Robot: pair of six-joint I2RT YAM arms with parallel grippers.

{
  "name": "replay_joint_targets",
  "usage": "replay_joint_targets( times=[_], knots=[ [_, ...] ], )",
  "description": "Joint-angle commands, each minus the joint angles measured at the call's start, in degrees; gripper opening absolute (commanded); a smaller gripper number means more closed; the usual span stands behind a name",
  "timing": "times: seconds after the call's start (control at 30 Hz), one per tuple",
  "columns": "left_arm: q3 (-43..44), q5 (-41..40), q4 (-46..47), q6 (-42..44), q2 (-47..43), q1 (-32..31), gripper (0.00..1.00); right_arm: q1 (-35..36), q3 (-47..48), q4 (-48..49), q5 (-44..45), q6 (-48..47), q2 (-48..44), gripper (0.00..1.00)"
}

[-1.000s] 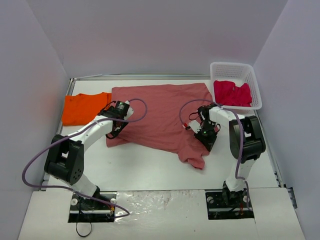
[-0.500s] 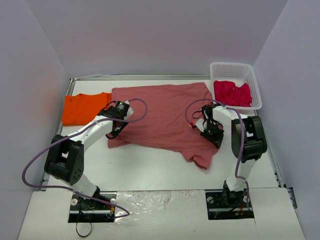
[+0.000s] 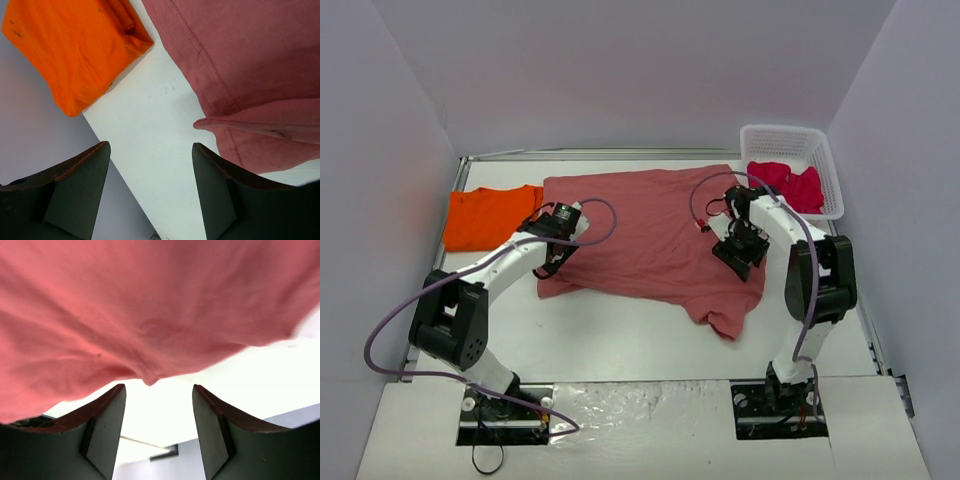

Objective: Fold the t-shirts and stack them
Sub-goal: Flatten out the tshirt

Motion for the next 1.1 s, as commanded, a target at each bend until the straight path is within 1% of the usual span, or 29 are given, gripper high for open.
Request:
replay_joint_targets(
  times=[0.0, 0.07, 0.1, 0.13, 0.17, 0.27, 0.3, 0.37, 0.43, 0.53, 0.6, 0.7, 0.77, 0.97, 1.07],
  knots=[
    [1.61, 0.16, -0.47, -0.68, -3.14, -0.29, 0.65, 1.12, 7.59, -10.55, -8.33, -1.76, -7.22, 0.52],
    [1.79, 0.43, -0.48, -0.94, -3.05, -0.29, 0.65, 2.35, 9.52, -12.68, -12.19, -3.26, -8.19, 0.52],
    [1.70, 0.34, -0.39, -1.03, -2.79, -0.20, 0.65, 4.36, 9.97, -14.16, -12.91, -3.52, -8.46, 0.51],
    [1.70, 0.17, -0.21, -1.03, -2.70, -0.11, 0.65, 5.86, 9.62, -14.44, -13.26, -3.61, -8.72, 0.49],
    [1.53, -0.44, 0.05, -1.12, -2.61, -0.11, 0.65, 9.09, 8.05, -14.27, -13.18, -3.26, -9.42, 0.49],
    [1.00, -0.63, 0.31, -1.21, -2.61, 0.33, 0.65, 13.68, 5.15, -13.65, -12.83, -2.30, -10.30, 0.47],
    [0.74, -0.80, 0.49, -1.21, -2.61, 0.50, 0.65, 15.35, 3.57, -13.39, -12.83, -2.12, -10.39, 0.40],
    [0.65, -0.89, 0.58, -1.56, -2.52, 1.20, 0.65, 16.33, 2.24, -13.30, -13.26, -2.12, -10.22, 0.38],
    [0.73, -0.63, 0.67, -2.08, -2.35, 2.17, 0.65, 17.56, 0.31, -13.30, -13.62, -2.82, -10.39, 0.41],
    [1.09, -0.01, 0.49, -3.05, -1.82, 4.01, 0.65, 18.97, -2.15, -12.86, -13.62, -3.35, -10.48, 0.41],
    [1.17, 0.51, 0.40, -3.40, -1.47, 4.90, 0.65, 20.02, -3.64, -12.51, -13.71, -3.61, -10.57, 0.39],
    [1.09, 0.78, 0.49, -3.49, -1.11, 5.87, 0.65, 21.34, -4.88, -11.98, -14.14, -3.61, -10.13, 0.37],
    [0.91, 0.69, 0.49, -3.49, -0.94, 6.13, 0.65, 22.48, -5.93, -11.89, -14.85, -3.87, -9.87, 0.34],
    [1.00, 0.78, 0.40, -3.49, -0.67, 6.48, 0.65, 26.17, -7.87, -11.63, -18.80, -4.05, -9.25, 0.31],
    [0.91, 0.78, 0.58, -3.40, -0.59, 6.57, 0.65, 27.06, -9.54, -11.11, -18.72, -4.31, -8.46, 0.30]
  ],
)
